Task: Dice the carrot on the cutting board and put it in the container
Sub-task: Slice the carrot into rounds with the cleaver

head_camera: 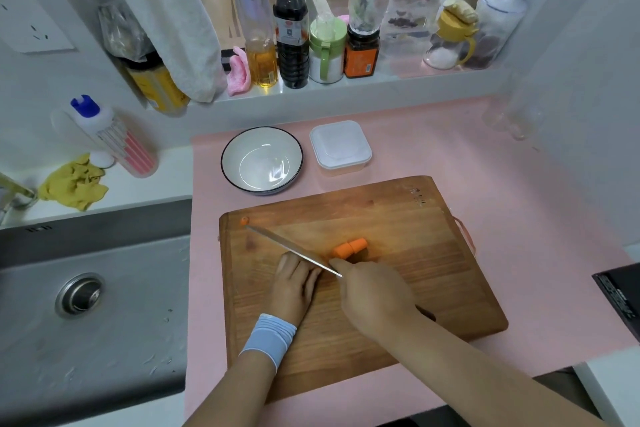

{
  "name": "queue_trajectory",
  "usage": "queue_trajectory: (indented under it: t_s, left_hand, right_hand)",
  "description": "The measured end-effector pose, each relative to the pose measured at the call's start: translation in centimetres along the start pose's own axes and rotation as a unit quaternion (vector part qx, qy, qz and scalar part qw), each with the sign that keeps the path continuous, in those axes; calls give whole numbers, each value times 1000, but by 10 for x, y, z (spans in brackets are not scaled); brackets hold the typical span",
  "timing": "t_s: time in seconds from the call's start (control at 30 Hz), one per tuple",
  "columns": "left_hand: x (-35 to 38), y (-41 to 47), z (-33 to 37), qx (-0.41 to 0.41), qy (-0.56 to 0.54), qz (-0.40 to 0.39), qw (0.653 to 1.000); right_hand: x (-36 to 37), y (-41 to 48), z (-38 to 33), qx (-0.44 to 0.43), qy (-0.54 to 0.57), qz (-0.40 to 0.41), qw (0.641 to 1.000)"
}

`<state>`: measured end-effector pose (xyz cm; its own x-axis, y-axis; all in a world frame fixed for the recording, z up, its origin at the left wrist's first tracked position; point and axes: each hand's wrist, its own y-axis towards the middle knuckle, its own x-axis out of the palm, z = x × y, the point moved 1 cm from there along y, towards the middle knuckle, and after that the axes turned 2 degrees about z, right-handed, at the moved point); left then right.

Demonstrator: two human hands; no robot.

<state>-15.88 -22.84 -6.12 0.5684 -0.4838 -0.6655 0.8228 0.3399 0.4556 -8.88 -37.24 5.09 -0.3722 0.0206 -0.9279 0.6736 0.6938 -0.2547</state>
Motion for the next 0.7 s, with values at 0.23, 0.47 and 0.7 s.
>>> queue_trajectory:
  t_s: [0.23, 0.47, 0.7]
  left_hand:
    - [1, -1, -3, -4, 7, -14, 1000]
    - [-3, 3, 2, -4, -9, -2, 1000]
    - [-4, 4, 2, -11, -15, 3, 1000]
  right_hand:
    - [-7, -4, 0, 5, 1, -17, 1000]
    - [-22, -5, 3, 21, 26, -48, 998]
    - [-24, 4, 6, 30, 38, -64, 997]
